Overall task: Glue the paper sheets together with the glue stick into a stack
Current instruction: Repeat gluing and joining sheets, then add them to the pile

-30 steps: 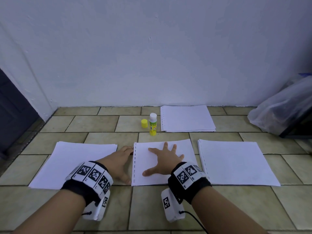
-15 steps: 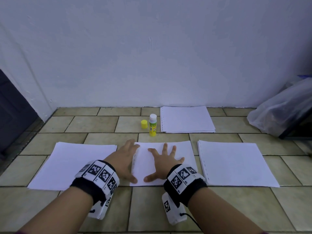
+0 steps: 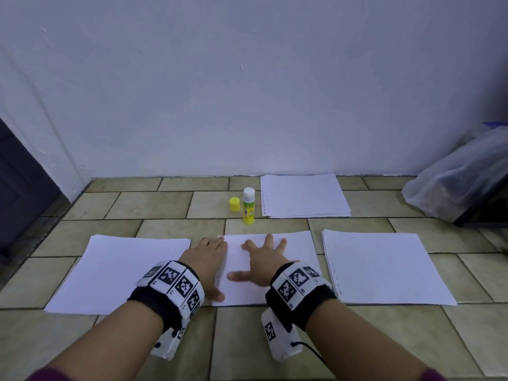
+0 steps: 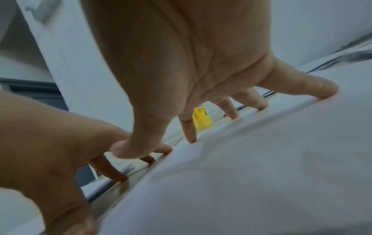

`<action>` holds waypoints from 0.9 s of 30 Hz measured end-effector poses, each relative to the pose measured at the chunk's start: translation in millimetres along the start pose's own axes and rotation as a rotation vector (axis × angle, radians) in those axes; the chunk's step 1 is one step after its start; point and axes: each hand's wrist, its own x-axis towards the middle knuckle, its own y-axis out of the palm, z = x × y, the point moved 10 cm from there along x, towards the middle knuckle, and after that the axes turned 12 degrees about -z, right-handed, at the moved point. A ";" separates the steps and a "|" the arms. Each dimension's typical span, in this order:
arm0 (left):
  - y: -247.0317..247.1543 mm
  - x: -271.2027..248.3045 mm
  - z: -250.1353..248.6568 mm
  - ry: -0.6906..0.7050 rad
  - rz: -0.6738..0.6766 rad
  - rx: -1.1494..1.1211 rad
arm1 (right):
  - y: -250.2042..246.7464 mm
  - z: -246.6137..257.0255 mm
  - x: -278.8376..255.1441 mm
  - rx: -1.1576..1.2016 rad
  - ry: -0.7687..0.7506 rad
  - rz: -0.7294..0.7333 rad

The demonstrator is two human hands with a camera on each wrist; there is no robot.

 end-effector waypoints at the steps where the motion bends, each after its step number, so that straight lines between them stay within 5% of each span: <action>1: 0.5 -0.3 -0.1 -0.001 0.002 0.006 | -0.9 0.8 1.3 -0.007 0.016 -0.006; 7: 0.7 -0.2 -0.3 0.006 -0.004 0.017 | -9.8 33.6 -6.2 -0.260 -0.149 -0.197; 11: 2.4 -0.9 1.4 0.004 -0.001 0.016 | 0.0 29.7 -2.0 -0.156 -0.229 -0.052; 20: 6.2 0.2 3.3 0.011 0.038 -0.005 | -51.0 -74.8 -0.3 -0.024 0.063 -0.182; 27: 0.1 5.4 3.6 0.014 0.011 -0.008 | -55.6 -78.7 -3.1 -0.175 0.091 -0.185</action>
